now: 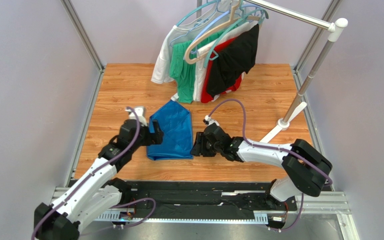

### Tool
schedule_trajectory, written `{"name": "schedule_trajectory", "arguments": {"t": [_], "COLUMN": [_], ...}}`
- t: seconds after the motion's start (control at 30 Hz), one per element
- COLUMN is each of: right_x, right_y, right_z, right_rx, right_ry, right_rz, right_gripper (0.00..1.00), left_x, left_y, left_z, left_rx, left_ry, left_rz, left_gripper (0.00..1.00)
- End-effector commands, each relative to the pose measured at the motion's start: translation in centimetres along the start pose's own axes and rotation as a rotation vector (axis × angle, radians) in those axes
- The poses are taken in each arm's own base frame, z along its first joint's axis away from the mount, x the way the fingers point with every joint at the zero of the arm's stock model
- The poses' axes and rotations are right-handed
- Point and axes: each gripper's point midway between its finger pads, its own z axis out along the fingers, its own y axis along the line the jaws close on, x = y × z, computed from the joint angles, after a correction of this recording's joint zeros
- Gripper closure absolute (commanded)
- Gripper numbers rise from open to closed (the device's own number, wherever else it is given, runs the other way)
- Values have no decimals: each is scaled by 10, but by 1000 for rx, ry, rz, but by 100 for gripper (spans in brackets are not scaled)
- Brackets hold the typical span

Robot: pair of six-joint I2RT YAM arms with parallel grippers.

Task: Fold the napkin, place the utensils inside, and roll it up
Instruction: Fold the napkin

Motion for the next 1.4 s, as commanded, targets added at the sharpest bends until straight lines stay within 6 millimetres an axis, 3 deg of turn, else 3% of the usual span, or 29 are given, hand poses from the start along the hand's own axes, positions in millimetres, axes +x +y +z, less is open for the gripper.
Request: {"name": "schedule_trajectory", "arguments": {"t": [0.0, 0.1, 0.37, 0.57, 0.83, 1.13, 1.23, 1.37], "right_x": [-1, 2, -1, 5, 14, 16, 17, 18], "right_y": [23, 20, 18, 14, 6, 9, 6, -3], "right_z": [9, 18, 28, 30, 33, 35, 37, 38], "right_rx": [-66, -48, -23, -8, 24, 15, 33, 78], "right_ry": [1, 7, 16, 40, 77, 88, 99, 97], "right_rz": [62, 67, 59, 68, 77, 70, 70, 67], "right_gripper": [50, 50, 52, 54, 67, 65, 69, 87], "left_x": [10, 19, 48, 69, 72, 75, 77, 80], "left_y": [46, 61, 54, 51, 56, 60, 59, 60], "left_z": [-8, -9, -2, -2, -6, -6, -5, -5], "left_rx": [-133, -141, -62, -42, -67, -87, -87, -93], "left_ry": [20, 25, 85, 129, 119, 125, 132, 139], "left_rz": [-244, -328, -431, -472, -455, -456, -458, -465], "left_gripper": [1, 1, 1, 7, 8, 8, 8, 9]}}
